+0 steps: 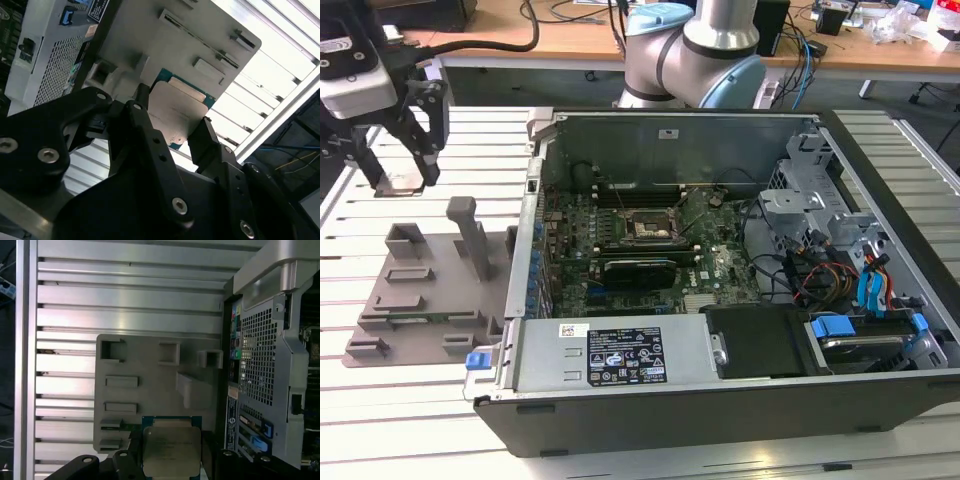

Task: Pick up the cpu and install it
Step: 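Pick up the cpu and move it towards the insertion slot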

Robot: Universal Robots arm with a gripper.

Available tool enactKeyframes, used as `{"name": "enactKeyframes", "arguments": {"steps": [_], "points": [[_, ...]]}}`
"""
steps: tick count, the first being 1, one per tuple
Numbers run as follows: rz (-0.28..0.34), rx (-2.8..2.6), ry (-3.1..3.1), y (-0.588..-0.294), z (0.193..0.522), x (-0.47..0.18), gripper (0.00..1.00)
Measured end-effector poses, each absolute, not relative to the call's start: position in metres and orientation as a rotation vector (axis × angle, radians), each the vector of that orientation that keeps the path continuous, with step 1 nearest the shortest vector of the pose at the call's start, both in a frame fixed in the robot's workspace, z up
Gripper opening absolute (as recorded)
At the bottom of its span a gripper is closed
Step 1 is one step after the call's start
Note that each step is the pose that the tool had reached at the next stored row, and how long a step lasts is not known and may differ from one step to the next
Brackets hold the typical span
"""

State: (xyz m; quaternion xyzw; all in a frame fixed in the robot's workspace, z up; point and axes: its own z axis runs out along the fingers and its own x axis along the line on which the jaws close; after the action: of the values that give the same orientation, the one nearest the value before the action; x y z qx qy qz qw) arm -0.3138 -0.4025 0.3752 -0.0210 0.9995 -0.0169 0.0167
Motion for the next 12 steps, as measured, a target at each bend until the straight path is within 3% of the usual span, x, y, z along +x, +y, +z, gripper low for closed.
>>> {"name": "enactKeyframes", "arguments": {"steps": [12], "points": [[-0.053, -0.065, 3.107, -0.402, 0.375, -0.277, 0.55]]}}
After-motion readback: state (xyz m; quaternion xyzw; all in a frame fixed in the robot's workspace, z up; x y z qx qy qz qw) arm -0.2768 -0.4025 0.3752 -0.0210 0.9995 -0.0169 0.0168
